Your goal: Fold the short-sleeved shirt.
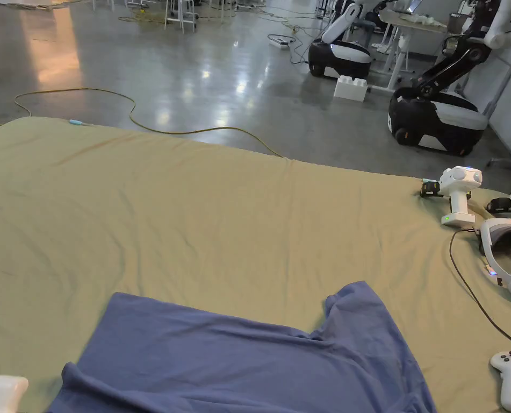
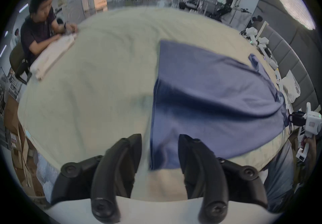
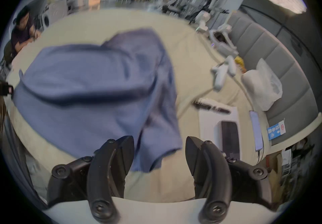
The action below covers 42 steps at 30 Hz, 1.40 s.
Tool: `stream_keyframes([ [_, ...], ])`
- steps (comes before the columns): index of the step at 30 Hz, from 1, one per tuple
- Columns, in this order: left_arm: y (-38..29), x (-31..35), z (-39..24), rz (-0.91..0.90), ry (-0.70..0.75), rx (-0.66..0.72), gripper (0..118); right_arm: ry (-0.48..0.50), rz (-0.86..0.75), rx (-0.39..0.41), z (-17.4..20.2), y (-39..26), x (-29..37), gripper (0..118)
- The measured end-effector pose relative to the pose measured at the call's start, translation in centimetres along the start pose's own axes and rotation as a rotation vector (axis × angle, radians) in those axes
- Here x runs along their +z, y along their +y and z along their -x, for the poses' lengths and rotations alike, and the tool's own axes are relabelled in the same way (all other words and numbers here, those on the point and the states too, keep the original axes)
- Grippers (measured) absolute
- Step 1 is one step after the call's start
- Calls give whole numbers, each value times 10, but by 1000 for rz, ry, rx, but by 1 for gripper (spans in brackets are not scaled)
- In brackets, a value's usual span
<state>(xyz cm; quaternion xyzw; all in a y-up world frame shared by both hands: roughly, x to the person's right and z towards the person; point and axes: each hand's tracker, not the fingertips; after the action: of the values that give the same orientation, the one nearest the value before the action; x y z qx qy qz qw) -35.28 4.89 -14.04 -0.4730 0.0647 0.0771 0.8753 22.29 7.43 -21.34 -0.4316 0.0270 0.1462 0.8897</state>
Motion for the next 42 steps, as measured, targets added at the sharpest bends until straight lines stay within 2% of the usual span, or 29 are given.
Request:
stream_keyframes([
  [1, 7, 7, -5, -52, -4, -4, 52, 9, -51, -37, 0, 12, 13, 67],
  [4, 27, 23, -25, -201, -50, -26, 53, 45, -227, -105, 8, 42, 38, 69],
  [9, 61, 49, -76, -450, -55, -63, 53, 62, -520, -165, 36, 80, 55, 69],
  [12, 73, 69, -107, -627, -28, -88, 51, 58, -676, -200, 54, 99, 65, 64],
  [13, 76, 77, -117, -681, -13, -95, 49, 52, -722, -203, 60, 104, 72, 56],
  [14, 79, 82, -124, -721, -4, -104, 44, 47, -759, -201, 67, 108, 77, 43],
  [15, 82, 87, -131, -749, -4, -115, 36, 47, -800, -199, 72, 112, 82, 23],
  [16, 84, 92, -137, -773, -5, -123, 22, 33, -825, -192, 77, 115, 86, 13],
  [18, 88, 98, -147, -781, 2, -118, 12, 12, -843, -199, 87, 122, 92, 6],
  [19, 89, 101, -149, -786, 3, -118, 1, 50, -859, -203, 87, 123, 93, 0],
  [23, 85, 109, -153, -839, 22, -102, 0, 45, -864, -196, 94, 126, 93, 0],
  [29, 87, 101, -136, -814, 55, -47, 0, 55, -848, -219, 95, 125, 81, 0],
  [32, 98, 76, -112, -723, 78, -11, 0, 60, -809, -219, 94, 126, 73, 0],
  [41, 179, -72, -33, -191, 12, 26, 0, 57, -671, -171, 90, 122, 36, 0],
  [42, 187, -90, -26, -134, 8, 25, 5, 51, -654, -165, 89, 120, 33, 0],
])
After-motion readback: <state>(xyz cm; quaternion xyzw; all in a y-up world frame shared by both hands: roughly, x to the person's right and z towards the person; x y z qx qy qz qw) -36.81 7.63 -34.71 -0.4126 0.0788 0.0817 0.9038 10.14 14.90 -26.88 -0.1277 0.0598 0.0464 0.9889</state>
